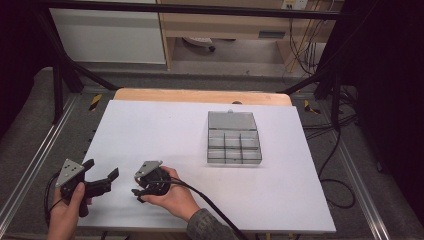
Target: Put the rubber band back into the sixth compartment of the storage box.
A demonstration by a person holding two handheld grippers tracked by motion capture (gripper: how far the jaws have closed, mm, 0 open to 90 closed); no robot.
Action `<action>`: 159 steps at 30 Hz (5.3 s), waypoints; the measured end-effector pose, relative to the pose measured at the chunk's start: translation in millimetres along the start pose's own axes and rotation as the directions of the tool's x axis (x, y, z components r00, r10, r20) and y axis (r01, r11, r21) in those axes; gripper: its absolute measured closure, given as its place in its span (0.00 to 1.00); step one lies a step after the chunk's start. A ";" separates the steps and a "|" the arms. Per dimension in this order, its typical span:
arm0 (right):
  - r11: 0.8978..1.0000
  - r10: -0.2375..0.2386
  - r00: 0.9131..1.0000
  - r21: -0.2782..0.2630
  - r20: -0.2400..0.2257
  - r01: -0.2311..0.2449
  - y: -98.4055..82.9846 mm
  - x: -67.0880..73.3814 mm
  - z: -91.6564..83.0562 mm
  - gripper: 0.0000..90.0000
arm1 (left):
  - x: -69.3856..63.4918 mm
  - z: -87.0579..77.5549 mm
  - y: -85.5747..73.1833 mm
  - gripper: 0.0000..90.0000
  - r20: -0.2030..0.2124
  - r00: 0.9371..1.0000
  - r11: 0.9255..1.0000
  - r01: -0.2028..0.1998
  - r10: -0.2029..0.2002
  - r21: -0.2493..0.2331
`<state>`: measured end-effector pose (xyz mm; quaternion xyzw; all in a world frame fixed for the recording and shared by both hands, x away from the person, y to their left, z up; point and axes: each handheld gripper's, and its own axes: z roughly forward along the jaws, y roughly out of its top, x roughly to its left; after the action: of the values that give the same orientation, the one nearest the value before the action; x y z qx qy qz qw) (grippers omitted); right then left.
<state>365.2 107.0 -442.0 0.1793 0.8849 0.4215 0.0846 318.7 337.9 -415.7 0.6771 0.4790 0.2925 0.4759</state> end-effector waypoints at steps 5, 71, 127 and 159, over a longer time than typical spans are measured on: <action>1.000 -0.006 1.000 0.015 0.003 0.006 -1.1 -3.8 4.9 0.50 | -1.2 0.5 0.2 0.06 0.004 1.000 1.000 0.002 -0.002 0.000; 0.995 0.053 0.992 -0.086 0.111 -0.044 2.2 -62.4 -66.1 0.94 | -2.2 -3.1 -1.2 0.06 -0.006 1.000 1.000 0.004 -0.004 -0.003; 0.952 0.203 0.936 -0.283 0.286 -0.119 -37.1 -128.6 -192.7 0.94 | -5.5 -0.8 -1.5 0.06 0.005 1.000 1.000 -0.017 0.017 -0.006; 0.900 0.352 0.866 -0.384 0.355 -0.208 -100.3 -154.8 -251.2 0.94 | -7.1 -0.9 -2.3 0.06 0.007 1.000 1.000 -0.022 0.022 -0.004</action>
<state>407.6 -191.1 -361.7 0.3762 0.7261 0.5247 0.2367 314.4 331.9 -417.1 0.6825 0.4693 0.2960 0.4757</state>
